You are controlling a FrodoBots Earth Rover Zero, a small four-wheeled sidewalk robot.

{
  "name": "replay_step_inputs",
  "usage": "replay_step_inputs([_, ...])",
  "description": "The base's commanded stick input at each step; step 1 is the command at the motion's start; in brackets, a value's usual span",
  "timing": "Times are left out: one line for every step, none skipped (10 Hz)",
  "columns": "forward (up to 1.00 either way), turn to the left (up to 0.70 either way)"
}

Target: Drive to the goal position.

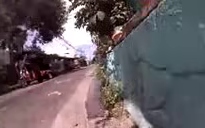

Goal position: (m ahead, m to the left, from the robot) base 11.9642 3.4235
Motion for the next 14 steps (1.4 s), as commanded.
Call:
replay_step_inputs([0.70, 0.27])
replay_step_inputs([0.70, 0.27])
replay_step_inputs([0.70, 0.23])
replay_step_inputs([0.70, 0.10])
replay_step_inputs([0.70, 0.00])
replay_step_inputs([0.70, 0.00])
replay_step_inputs([0.70, 0.00])
replay_step_inputs([0.70, 0.00])
replay_step_inputs([0.70, 0.00])
replay_step_inputs([0.70, 0.09])
replay_step_inputs([0.70, 0.27])
replay_step_inputs([0.70, 0.27])
replay_step_inputs([0.70, 0.27])
replay_step_inputs([0.70, 0.27])
